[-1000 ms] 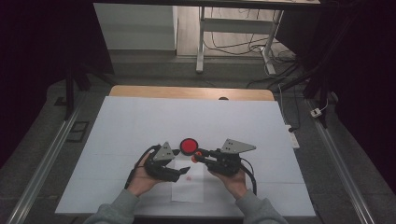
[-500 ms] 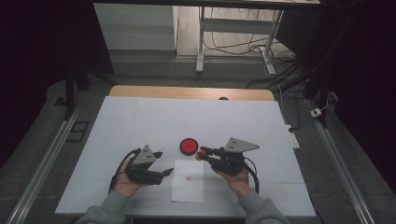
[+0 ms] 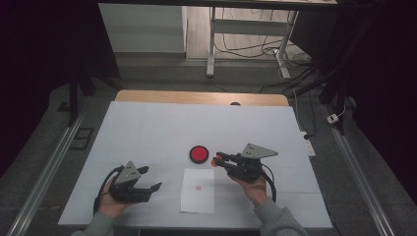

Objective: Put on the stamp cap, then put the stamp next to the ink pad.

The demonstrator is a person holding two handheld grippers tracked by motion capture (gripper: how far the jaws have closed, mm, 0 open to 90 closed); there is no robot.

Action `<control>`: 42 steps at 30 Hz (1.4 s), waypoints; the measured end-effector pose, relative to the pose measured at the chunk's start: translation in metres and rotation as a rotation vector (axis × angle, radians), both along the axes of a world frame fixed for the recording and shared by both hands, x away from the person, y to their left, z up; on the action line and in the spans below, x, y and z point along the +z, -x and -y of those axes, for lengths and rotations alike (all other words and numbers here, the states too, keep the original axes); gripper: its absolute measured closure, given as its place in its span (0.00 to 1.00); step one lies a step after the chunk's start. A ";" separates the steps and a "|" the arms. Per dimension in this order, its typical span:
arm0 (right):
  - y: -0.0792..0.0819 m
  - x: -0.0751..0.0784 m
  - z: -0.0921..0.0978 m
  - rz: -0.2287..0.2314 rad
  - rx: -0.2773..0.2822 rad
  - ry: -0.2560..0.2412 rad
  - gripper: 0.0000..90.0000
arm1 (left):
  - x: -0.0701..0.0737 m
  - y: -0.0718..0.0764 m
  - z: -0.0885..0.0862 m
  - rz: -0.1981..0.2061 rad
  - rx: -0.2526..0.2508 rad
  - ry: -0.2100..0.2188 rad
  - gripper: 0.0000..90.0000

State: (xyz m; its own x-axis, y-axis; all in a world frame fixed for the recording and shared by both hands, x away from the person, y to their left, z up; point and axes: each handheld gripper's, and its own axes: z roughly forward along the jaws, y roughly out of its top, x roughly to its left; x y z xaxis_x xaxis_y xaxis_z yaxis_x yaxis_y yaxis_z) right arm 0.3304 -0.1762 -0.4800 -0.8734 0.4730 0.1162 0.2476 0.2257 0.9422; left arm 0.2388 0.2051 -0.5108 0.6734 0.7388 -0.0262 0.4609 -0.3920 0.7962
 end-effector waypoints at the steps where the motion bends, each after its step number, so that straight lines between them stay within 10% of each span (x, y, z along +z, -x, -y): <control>1: 0.000 0.000 0.001 0.001 -0.002 0.001 0.81 | 0.000 0.001 -0.002 -0.001 0.003 0.000 0.30; 42: -0.016 0.001 0.005 0.039 -0.094 0.081 0.81 | -0.006 0.002 -0.012 -0.029 0.009 0.003 0.29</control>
